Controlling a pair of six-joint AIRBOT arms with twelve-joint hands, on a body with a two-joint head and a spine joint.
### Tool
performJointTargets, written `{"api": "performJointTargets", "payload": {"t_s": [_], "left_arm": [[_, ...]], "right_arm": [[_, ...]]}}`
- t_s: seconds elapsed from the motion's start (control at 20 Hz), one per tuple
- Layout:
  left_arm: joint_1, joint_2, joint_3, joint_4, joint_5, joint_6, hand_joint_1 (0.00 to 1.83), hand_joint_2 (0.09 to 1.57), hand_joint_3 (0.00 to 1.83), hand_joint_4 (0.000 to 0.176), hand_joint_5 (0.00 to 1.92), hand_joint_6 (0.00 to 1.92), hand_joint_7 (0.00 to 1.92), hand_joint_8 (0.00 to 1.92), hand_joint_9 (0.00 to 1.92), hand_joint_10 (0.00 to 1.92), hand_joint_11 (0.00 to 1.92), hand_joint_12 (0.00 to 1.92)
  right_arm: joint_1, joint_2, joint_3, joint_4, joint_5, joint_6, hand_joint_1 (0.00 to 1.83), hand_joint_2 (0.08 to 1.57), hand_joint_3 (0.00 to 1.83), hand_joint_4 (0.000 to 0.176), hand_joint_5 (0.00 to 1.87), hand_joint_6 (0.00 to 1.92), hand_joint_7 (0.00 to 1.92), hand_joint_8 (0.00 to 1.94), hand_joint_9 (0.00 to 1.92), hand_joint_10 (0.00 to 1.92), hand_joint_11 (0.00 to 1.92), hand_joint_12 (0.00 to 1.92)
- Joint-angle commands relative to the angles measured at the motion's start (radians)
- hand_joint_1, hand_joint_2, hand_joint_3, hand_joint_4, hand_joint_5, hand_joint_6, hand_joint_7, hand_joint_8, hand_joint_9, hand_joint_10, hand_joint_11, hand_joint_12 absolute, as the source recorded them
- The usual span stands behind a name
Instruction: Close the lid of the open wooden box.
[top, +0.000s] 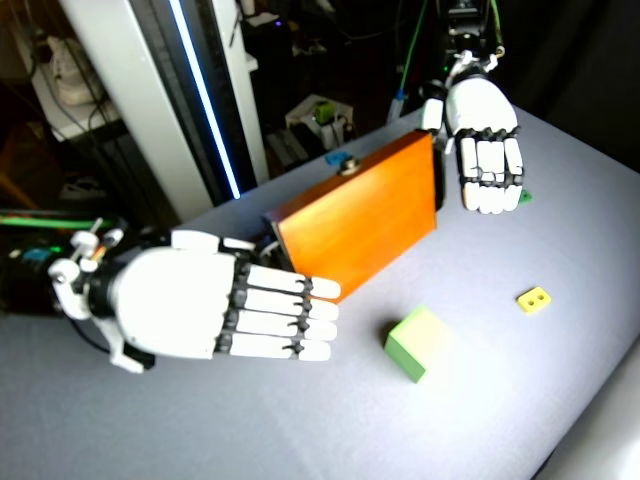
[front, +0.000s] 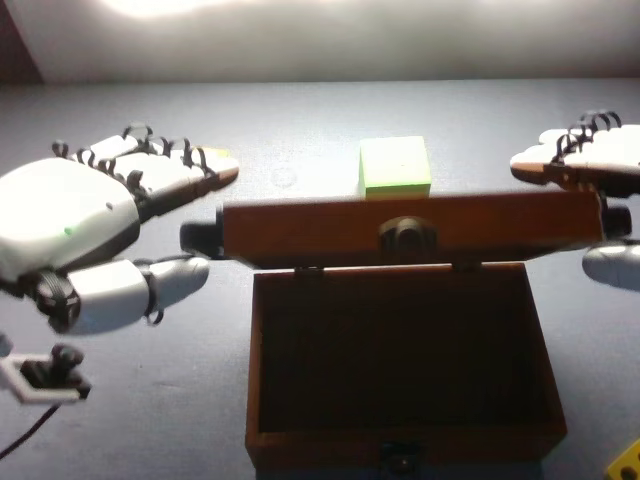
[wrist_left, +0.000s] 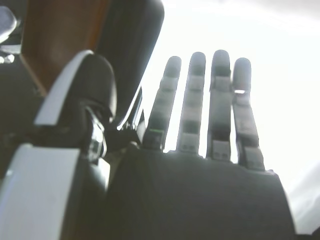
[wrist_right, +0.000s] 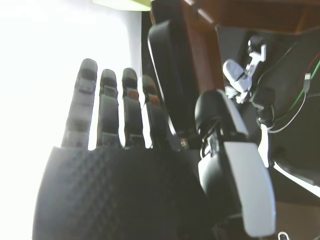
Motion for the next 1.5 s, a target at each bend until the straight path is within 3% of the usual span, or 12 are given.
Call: {"api": "performJointTargets", "payload": {"t_s": [0.0,0.25,0.4,0.55,0.65,1.0,1.1,1.15,1.25,1.3,1.35,1.45], "left_arm": [[-0.006,0.008,-0.002,-0.014,-0.133,-0.005,0.12,1.48,0.0,0.0,0.11,0.0,0.15,0.0,0.22,0.01,0.0,0.66],[0.008,-0.001,-0.004,-0.033,-0.142,-0.005,0.08,1.5,0.01,0.0,0.09,0.0,0.1,0.0,0.15,0.0,0.0,0.54],[0.021,-0.002,-0.01,-0.041,-0.151,-0.005,0.19,1.49,0.0,0.0,0.11,0.0,0.12,0.01,0.17,0.01,0.0,0.45],[0.043,-0.007,-0.018,-0.055,-0.166,-0.005,0.19,1.48,0.0,0.0,0.13,0.01,0.16,0.01,0.25,0.02,0.0,0.55],[0.064,-0.007,-0.018,-0.08,-0.174,-0.005,0.16,1.48,0.0,0.0,0.15,0.0,0.18,0.01,0.25,0.01,0.0,0.6],[0.106,0.009,-0.026,-0.123,-0.224,-0.005,0.1,1.45,0.0,0.0,0.18,0.0,0.24,0.0,0.25,0.0,0.0,0.69],[0.11,0.01,-0.026,-0.13,-0.231,-0.005,0.1,1.45,0.0,0.0,0.18,0.0,0.22,0.0,0.22,0.0,0.0,0.65],[0.111,0.011,-0.027,-0.132,-0.235,-0.005,0.1,1.45,0.0,0.0,0.18,0.0,0.23,0.0,0.22,0.0,0.0,0.72],[0.114,0.014,-0.029,-0.137,-0.244,-0.005,0.1,1.44,0.0,0.0,0.19,0.0,0.23,0.0,0.23,0.0,0.0,0.75],[0.115,0.014,-0.03,-0.139,-0.248,-0.005,0.07,1.44,0.0,0.0,0.19,0.0,0.24,0.0,0.24,0.0,0.0,0.73],[0.116,0.014,-0.03,-0.139,-0.25,-0.005,0.07,1.44,0.0,0.0,0.19,0.0,0.24,0.0,0.24,0.0,0.0,0.73],[0.12,0.014,-0.033,-0.14,-0.254,-0.005,0.09,1.44,0.0,0.0,0.18,0.0,0.23,0.0,0.23,0.0,0.0,0.68]], "right_arm": [[0.007,0.005,-0.004,0.042,0.121,0.007,0.31,1.38,0.0,0.0,0.2,0.0,0.2,0.0,0.14,0.0,0.21,0.0],[-0.023,0.011,-0.012,0.061,0.122,0.007,0.29,1.37,0.0,0.0,0.19,0.0,0.19,0.0,0.13,0.0,0.2,0.0],[-0.027,0.014,-0.015,0.061,0.123,0.007,0.25,1.37,0.0,0.0,0.18,0.0,0.17,0.0,0.13,0.0,0.21,0.01],[-0.034,0.015,-0.019,0.064,0.123,0.007,0.19,1.35,0.0,0.0,0.17,0.0,0.12,0.0,0.09,0.0,0.18,0.0],[-0.041,0.015,-0.02,0.068,0.123,0.007,0.2,1.33,0.0,0.022,0.14,0.0,0.09,0.0,0.06,0.0,0.15,0.0],[-0.082,0.014,-0.028,0.086,0.123,0.007,0.38,1.2,0.0,0.039,0.07,0.0,0.01,0.0,0.02,0.0,0.12,0.0],[-0.095,0.014,-0.03,0.09,0.123,0.007,0.59,1.11,0.0,0.058,0.02,0.0,0.0,0.0,0.0,0.0,0.03,0.0],[-0.098,0.014,-0.031,0.09,0.123,0.007,0.7,1.06,0.0,0.082,0.0,0.0,0.0,0.0,0.0,0.0,0.01,0.01],[-0.108,0.014,-0.034,0.091,0.123,0.007,0.71,1.05,0.0,0.092,0.0,0.0,0.0,0.0,0.0,0.0,0.02,0.01],[-0.117,0.014,-0.034,0.094,0.123,0.007,0.72,1.05,0.0,0.072,0.0,0.0,0.0,0.0,0.0,0.0,0.0,0.0],[-0.123,0.012,-0.035,0.098,0.123,0.007,0.72,1.05,0.0,0.072,0.0,0.0,0.0,0.0,0.0,0.0,0.0,0.0],[-0.134,0.004,-0.037,0.102,0.123,0.007,0.73,1.04,0.0,0.048,0.0,0.0,0.0,0.0,0.0,0.0,0.0,0.0]]}}
